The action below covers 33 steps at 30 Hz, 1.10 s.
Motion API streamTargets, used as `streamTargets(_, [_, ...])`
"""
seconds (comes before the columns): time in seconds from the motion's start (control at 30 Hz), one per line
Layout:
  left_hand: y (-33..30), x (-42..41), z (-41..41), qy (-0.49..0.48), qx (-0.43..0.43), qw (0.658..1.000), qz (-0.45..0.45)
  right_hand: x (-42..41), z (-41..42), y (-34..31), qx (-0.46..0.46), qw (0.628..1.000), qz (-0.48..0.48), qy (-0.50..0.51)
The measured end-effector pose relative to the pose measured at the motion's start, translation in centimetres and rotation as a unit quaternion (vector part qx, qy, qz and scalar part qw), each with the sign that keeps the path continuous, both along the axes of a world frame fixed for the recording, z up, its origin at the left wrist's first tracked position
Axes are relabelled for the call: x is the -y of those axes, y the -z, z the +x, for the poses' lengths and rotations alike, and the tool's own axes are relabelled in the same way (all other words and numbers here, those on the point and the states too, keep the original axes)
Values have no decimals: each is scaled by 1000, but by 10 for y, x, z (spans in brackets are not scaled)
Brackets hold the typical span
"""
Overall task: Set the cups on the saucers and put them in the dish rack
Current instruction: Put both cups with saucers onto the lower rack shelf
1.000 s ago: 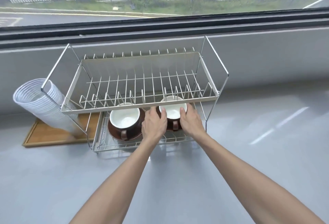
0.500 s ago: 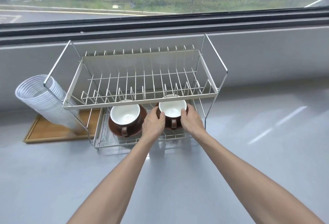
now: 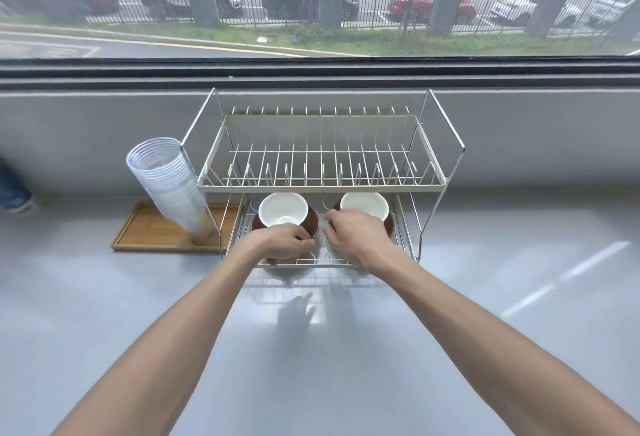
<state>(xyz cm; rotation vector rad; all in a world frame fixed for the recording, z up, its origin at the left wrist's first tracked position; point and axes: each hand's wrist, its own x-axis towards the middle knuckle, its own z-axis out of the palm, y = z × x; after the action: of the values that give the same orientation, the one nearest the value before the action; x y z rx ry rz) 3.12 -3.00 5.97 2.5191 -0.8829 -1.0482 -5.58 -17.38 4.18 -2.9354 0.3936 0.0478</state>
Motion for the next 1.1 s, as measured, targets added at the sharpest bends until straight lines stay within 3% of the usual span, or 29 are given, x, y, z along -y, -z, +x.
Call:
streamTargets(0.2, [-6,-38,16,-14,232,966,111,-27,18,-3,6,1000,19,-12])
streamTargets(0.3, [6,-47,24,-96,287,952,55,-33,29,4,31,998,50,11])
streamTargets(0.47, [36,-44,31,-251,219,928,-165,-43,46,18,91,990,83,65])
streamTargets(0.67, [72,-34,39,-282,224,916,-176,-40,59,46,111,981,120,101])
streamTargets(0.9, [83,-23,49,-361,124,899,-214,-37,72,66,69,921,338,182])
streamTargets(1.1, [90,-26,50,-371,110,895,-222,-33,76,70,58,906,375,189])
